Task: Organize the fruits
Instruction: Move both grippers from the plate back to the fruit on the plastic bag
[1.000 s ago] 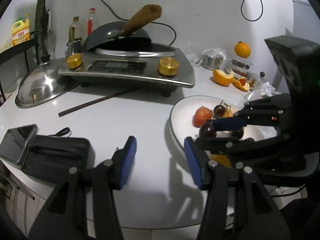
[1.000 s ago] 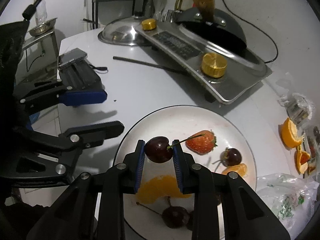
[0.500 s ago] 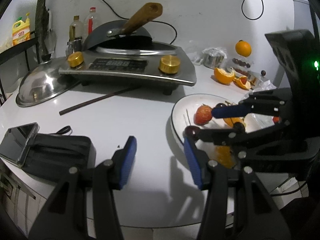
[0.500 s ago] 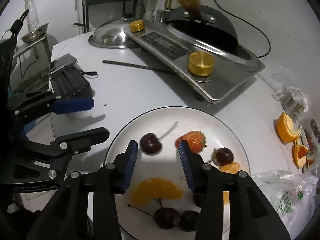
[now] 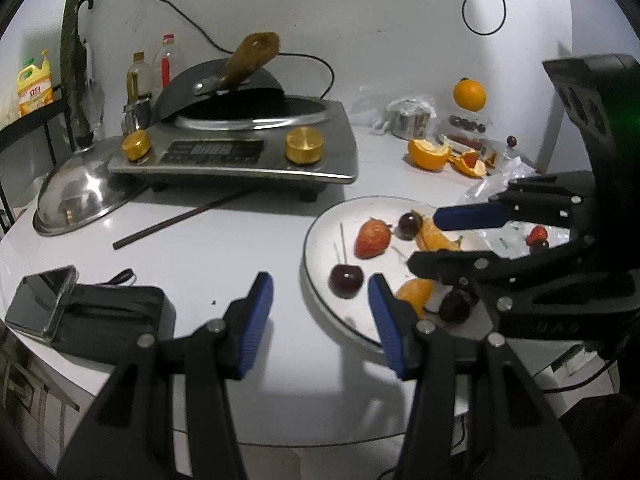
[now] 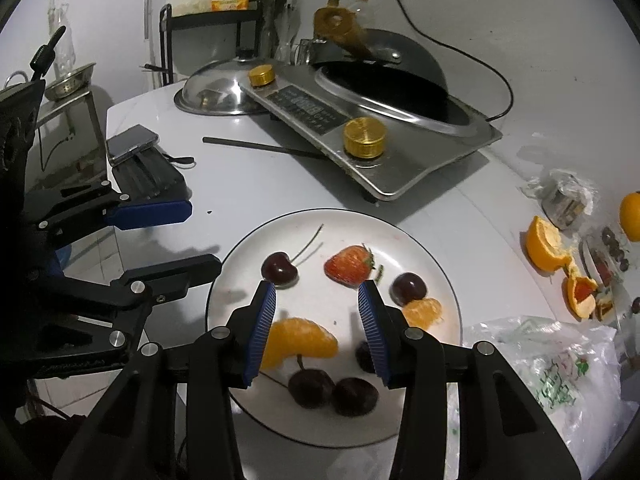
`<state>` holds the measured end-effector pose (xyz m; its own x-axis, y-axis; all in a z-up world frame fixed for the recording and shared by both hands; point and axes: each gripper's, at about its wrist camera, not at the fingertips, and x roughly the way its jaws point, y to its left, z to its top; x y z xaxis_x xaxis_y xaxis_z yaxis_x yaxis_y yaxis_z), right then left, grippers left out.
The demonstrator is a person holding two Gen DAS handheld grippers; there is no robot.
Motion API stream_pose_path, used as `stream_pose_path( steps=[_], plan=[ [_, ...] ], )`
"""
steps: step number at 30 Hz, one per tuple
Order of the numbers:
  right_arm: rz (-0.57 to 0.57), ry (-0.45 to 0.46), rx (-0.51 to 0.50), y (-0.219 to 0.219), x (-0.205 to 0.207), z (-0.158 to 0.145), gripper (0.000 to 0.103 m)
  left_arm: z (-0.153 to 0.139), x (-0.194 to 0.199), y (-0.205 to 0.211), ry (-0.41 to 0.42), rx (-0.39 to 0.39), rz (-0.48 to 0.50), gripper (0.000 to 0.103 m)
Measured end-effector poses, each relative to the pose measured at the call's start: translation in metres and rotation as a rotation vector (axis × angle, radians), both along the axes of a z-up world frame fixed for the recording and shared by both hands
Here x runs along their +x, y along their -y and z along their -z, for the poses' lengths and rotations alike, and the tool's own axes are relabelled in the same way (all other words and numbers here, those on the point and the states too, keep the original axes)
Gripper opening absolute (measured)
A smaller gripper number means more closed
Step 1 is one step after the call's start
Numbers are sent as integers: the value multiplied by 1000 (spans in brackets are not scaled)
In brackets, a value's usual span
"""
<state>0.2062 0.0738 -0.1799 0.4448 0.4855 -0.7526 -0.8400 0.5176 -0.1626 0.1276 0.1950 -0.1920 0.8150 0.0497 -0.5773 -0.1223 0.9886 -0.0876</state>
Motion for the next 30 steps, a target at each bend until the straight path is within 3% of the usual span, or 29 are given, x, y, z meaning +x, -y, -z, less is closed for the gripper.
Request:
stream_pose_path(
  steps=[10, 14, 30],
  plan=[
    [23, 10, 46, 30, -2, -11, 46, -12, 0, 23, 7, 37, 10, 53],
    [41, 11, 61, 44, 0, -14, 46, -17, 2, 33, 18, 45, 13, 68],
    [147, -2, 128, 124, 13, -17, 46, -30, 22, 93, 6, 108, 82, 68]
  ],
)
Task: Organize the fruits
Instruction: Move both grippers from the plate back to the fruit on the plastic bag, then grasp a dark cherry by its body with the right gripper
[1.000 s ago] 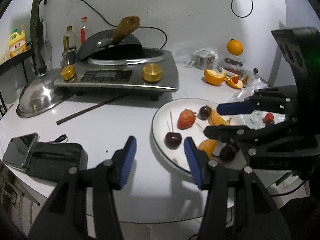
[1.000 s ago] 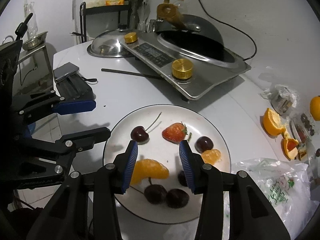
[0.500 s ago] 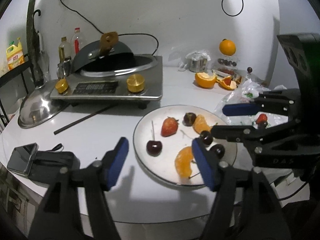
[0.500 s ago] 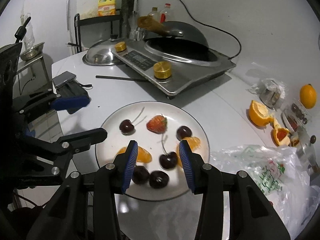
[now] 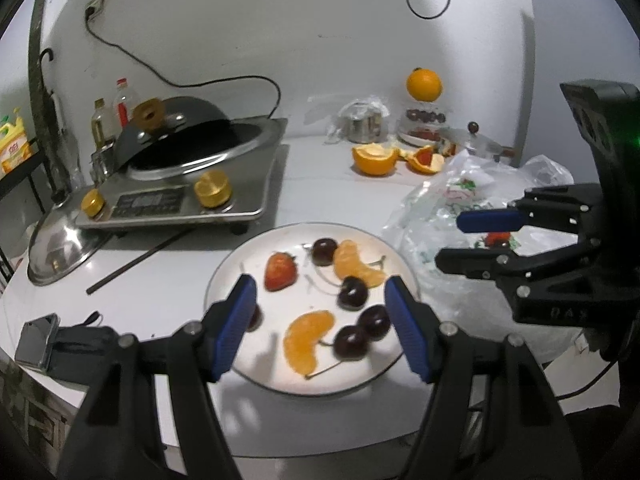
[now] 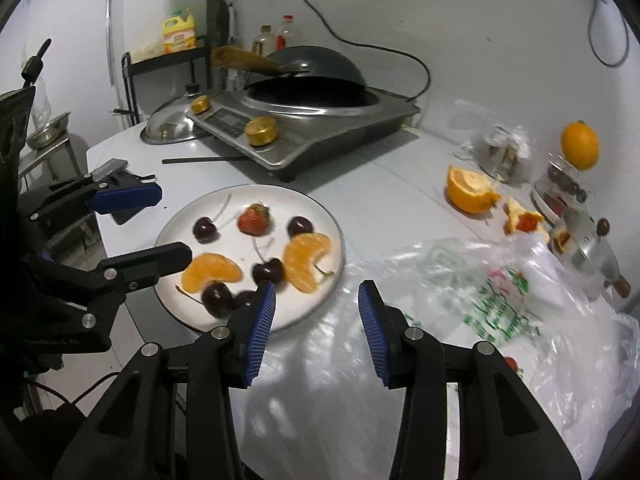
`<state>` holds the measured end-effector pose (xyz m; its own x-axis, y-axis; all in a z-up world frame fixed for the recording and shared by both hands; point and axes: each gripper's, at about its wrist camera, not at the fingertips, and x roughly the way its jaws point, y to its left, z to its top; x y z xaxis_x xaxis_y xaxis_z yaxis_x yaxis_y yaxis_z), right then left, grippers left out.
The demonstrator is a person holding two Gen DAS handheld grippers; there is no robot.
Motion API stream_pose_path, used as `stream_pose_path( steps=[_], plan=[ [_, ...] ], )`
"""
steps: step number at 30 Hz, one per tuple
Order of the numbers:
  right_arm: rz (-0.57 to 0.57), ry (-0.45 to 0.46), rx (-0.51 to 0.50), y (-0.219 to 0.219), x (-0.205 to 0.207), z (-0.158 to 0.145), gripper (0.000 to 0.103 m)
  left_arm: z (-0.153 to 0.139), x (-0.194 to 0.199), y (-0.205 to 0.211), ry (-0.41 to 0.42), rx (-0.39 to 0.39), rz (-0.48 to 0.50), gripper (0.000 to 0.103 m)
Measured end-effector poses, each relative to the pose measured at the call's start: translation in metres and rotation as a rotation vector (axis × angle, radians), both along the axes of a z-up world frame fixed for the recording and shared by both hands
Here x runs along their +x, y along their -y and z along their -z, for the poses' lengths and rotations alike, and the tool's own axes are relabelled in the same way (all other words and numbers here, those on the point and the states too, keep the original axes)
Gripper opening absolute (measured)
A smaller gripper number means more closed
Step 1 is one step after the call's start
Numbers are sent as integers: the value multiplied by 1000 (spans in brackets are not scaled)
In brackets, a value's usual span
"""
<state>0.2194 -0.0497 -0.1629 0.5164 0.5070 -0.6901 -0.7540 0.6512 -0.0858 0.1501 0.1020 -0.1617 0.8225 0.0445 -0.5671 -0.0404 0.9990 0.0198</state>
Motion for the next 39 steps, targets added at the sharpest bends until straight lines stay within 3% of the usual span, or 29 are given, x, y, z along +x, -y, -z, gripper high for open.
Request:
stream_pose_path(
  steps=[22, 39],
  plan=[
    [152, -19, 67, 106, 22, 7, 46, -4, 28, 81, -31, 60, 107, 68],
    [192, -80, 91, 149, 45, 28, 46, 4, 60, 132, -75, 85, 175, 68]
  ],
)
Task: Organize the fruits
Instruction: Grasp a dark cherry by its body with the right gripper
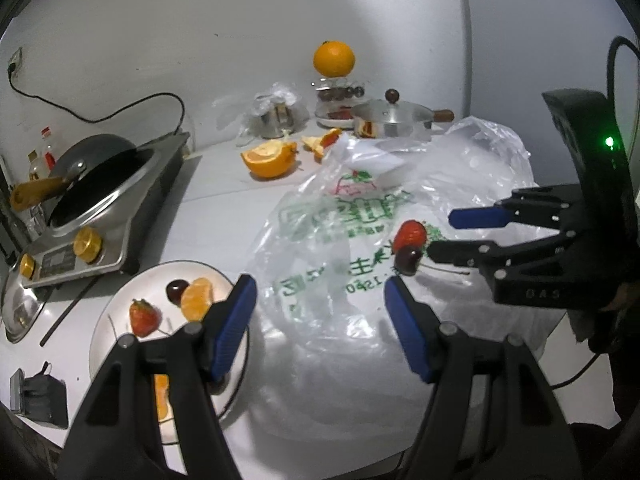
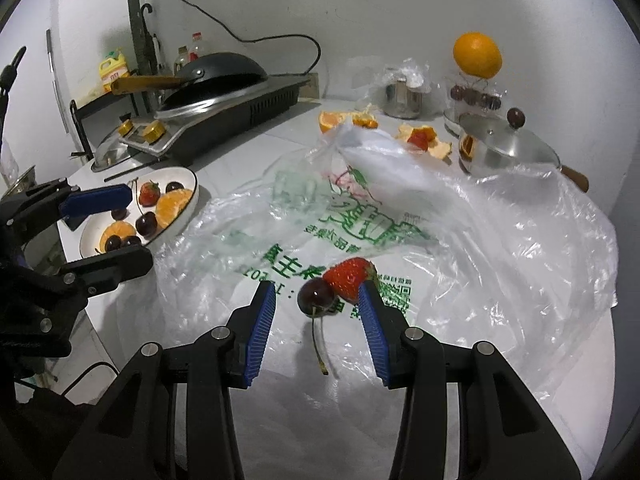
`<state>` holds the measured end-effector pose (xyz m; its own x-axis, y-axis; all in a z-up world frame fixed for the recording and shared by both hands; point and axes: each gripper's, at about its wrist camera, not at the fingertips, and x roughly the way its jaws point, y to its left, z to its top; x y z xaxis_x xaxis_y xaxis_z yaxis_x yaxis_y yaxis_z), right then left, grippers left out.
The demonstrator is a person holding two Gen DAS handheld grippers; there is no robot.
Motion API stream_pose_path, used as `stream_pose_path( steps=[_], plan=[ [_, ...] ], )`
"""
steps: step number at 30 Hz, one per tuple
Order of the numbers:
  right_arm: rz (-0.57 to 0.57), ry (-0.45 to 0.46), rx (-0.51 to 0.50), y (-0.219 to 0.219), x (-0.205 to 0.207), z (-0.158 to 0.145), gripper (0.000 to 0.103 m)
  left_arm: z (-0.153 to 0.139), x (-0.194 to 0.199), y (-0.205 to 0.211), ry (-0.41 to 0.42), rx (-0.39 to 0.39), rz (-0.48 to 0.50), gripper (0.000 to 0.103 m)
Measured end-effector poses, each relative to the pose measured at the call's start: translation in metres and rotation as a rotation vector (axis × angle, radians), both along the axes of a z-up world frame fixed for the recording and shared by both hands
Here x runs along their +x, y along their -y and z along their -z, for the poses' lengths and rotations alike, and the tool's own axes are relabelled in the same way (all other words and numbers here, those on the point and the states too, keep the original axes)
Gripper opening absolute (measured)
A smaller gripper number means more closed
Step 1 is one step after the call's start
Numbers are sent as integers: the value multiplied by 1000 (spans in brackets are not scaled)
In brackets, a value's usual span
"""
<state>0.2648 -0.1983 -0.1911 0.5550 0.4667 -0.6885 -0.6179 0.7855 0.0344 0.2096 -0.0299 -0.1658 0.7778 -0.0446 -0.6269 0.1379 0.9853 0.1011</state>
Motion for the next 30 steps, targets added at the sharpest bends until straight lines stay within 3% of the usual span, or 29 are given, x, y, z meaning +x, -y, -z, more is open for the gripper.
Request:
stream_pose_path(
  steps=[12, 26, 30],
  plan=[
    [2, -70, -15, -6, 14, 21, 45, 7, 9, 3, -24, -10, 17, 68],
    [38, -80, -67, -29, 26, 25, 45, 12, 10, -28, -20, -63, 3, 68],
    [74, -81, -97, -29, 27, 25, 39, 13, 7, -34, -15, -81, 4, 68]
  ],
)
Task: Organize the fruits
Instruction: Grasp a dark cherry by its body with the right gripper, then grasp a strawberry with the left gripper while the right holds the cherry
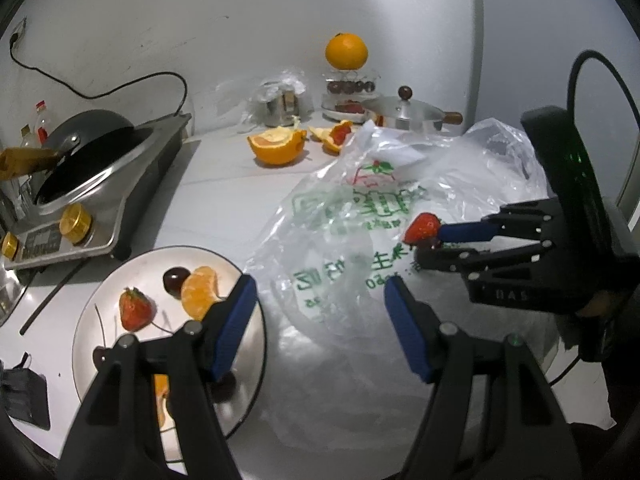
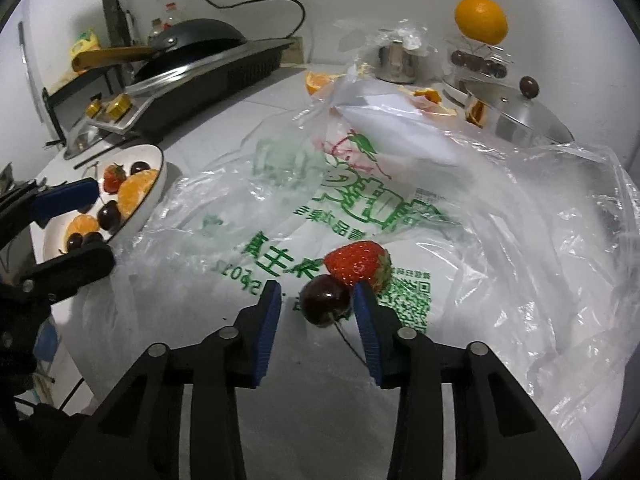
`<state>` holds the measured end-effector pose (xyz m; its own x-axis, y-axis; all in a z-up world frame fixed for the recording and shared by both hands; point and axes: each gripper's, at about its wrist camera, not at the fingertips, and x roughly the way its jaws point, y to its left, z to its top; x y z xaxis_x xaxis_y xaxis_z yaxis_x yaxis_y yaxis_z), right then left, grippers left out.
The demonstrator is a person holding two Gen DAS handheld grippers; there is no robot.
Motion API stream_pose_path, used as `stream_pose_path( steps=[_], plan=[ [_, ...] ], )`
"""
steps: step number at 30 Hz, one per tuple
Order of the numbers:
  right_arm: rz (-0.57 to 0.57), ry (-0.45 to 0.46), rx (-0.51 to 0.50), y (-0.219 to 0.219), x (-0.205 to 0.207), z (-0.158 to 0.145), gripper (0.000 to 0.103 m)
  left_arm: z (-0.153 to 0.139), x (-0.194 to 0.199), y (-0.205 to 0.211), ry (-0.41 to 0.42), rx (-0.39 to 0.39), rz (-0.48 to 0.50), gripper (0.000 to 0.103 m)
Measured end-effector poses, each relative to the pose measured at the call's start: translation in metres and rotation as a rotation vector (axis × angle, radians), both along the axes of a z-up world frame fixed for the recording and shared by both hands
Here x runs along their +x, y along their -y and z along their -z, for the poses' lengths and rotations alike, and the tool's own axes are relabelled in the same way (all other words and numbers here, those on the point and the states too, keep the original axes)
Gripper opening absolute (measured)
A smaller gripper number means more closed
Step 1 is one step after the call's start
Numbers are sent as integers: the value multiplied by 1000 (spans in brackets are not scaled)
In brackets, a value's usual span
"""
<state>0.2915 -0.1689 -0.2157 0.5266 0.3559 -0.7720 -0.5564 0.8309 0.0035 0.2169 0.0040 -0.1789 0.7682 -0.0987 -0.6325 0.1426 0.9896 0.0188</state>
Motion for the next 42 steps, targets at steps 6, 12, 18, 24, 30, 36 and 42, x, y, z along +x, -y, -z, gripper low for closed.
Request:
stream_pose_path(
  steps=[6, 12, 18, 24, 30, 36, 42],
  plan=[
    [38, -4, -42, -2, -3, 4, 38, 2, -4, -10, 8, -20, 11, 68],
    [66, -18, -72, -10, -3, 14, 38, 3, -11, -20, 21, -37, 15, 68],
    [95, -10, -73, -15, 6, 16, 37, 2, -18, -28, 29, -35, 10, 68],
    [68, -16, -54, -15, 5, 13, 28, 1, -23, -21, 29, -26, 23, 68],
    [52, 6, -8, -4, -7, 2, 28, -3, -18, -6, 21, -5, 21, 68],
    [52, 46, 32, 20, -11, -14, 28, -4, -8, 20, 2, 30, 42, 68],
    [51, 69, 71, 41, -8, -22, 28, -7, 2, 47, -5, 64, 71, 68]
  ],
)
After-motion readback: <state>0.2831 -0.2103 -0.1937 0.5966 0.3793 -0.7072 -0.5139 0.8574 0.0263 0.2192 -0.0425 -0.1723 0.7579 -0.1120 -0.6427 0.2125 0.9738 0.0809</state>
